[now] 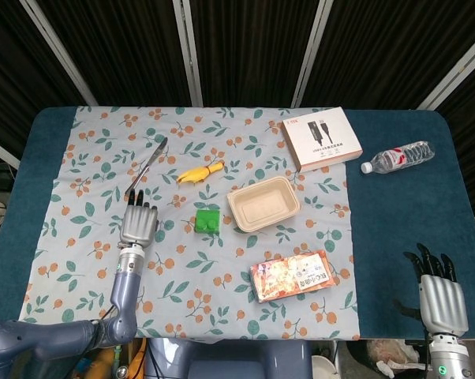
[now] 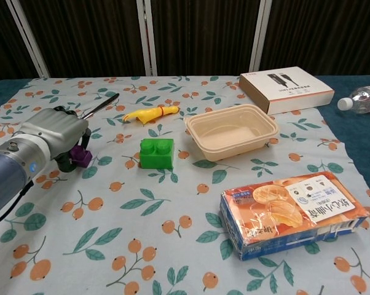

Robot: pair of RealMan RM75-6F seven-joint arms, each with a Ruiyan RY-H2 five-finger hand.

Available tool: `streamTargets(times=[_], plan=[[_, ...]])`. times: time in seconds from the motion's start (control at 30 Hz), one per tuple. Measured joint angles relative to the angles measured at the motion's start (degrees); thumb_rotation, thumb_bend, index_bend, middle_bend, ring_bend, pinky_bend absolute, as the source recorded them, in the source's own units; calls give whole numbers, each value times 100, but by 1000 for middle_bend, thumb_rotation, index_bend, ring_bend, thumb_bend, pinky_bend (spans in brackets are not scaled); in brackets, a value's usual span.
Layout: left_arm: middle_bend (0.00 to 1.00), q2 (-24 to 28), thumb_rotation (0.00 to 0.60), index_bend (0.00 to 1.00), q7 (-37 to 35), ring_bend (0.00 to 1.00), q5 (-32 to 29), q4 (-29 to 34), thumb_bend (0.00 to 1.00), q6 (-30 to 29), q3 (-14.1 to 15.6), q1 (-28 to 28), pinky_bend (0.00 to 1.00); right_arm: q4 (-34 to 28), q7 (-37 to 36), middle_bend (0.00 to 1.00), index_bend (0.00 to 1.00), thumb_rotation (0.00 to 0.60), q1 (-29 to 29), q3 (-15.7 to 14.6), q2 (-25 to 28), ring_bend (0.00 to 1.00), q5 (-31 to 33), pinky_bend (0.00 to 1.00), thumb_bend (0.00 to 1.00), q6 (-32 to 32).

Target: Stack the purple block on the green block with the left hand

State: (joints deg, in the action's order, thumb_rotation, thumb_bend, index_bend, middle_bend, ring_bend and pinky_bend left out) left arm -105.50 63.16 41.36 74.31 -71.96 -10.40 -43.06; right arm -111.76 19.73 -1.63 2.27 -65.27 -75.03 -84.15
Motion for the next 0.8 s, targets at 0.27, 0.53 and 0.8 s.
streamTargets(times=[0.27, 0.53, 0.8], plan=[[364, -61, 600, 478, 54, 76, -8, -99, 386, -8, 17, 22, 8, 0, 6, 119, 208, 600, -13, 15, 6, 183, 45, 0, 150, 25], [377, -95, 600, 519, 54, 87, 3, -158, 386, 17, 0, 29, 20, 15, 15, 119, 208, 600, -11, 16, -12, 183, 33, 0, 150, 10], [378, -96, 600, 565, 95, 87, 17, -129, 387, -21, -17, 39, 22, 13, 0, 119, 208, 600, -7, 13, -4, 183, 18, 0, 151, 4]])
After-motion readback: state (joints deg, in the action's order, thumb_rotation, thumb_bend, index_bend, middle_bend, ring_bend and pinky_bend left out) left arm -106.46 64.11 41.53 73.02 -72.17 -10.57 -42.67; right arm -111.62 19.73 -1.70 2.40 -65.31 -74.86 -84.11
